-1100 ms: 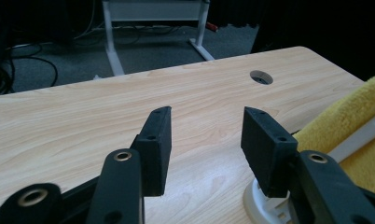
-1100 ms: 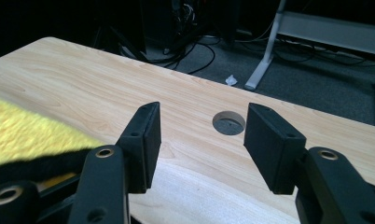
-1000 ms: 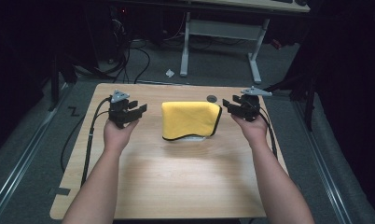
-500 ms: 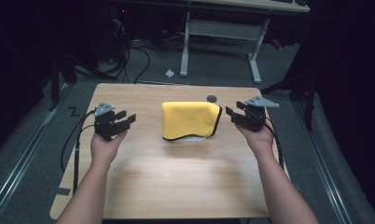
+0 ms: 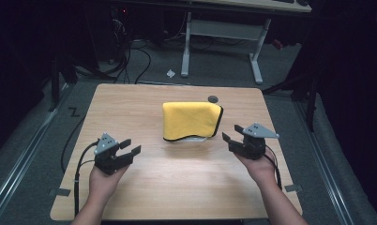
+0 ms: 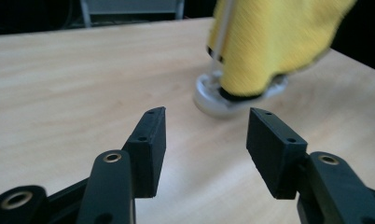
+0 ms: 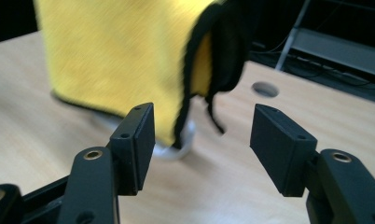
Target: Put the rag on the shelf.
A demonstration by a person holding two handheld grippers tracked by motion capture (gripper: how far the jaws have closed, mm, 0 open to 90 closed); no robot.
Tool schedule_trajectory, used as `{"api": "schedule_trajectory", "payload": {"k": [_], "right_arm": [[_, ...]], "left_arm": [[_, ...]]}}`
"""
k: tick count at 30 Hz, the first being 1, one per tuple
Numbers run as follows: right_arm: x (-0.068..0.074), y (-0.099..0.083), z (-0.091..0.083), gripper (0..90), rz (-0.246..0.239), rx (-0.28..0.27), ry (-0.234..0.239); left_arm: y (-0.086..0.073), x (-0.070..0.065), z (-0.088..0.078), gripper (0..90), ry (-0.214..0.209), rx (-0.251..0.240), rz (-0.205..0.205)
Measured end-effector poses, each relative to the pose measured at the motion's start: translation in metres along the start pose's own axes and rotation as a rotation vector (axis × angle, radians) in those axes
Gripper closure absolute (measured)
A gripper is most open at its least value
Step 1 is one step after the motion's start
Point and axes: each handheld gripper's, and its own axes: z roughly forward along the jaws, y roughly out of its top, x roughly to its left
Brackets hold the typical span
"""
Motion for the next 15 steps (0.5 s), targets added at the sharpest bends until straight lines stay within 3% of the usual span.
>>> {"api": "schedule_trajectory", "payload": {"k": [5, 10, 12, 14, 15], "right_arm": [[0.027, -0.025, -0.006, 40.2, -0.009, 0.04, 0.031], [0.056, -0.05, -0.007, 39.8, 0.004, 0.08, 0.071], [0.07, -0.063, -0.006, 39.4, 0.005, 0.11, 0.078], [0.079, -0.073, -0.006, 39.3, 0.005, 0.138, 0.083], [0.084, -0.078, -0.006, 39.3, -0.019, 0.161, 0.077]], "left_arm": [[-0.026, -0.026, 0.001, 47.0, -0.024, 0.061, 0.036], [-0.053, -0.047, 0.006, 46.5, -0.076, 0.1, 0.011], [-0.061, -0.062, 0.01, 45.7, -0.124, 0.142, -0.002], [-0.064, -0.077, 0.014, 44.7, -0.159, 0.157, 0.021], [-0.063, -0.084, 0.016, 44.5, -0.179, 0.161, 0.034]]}}
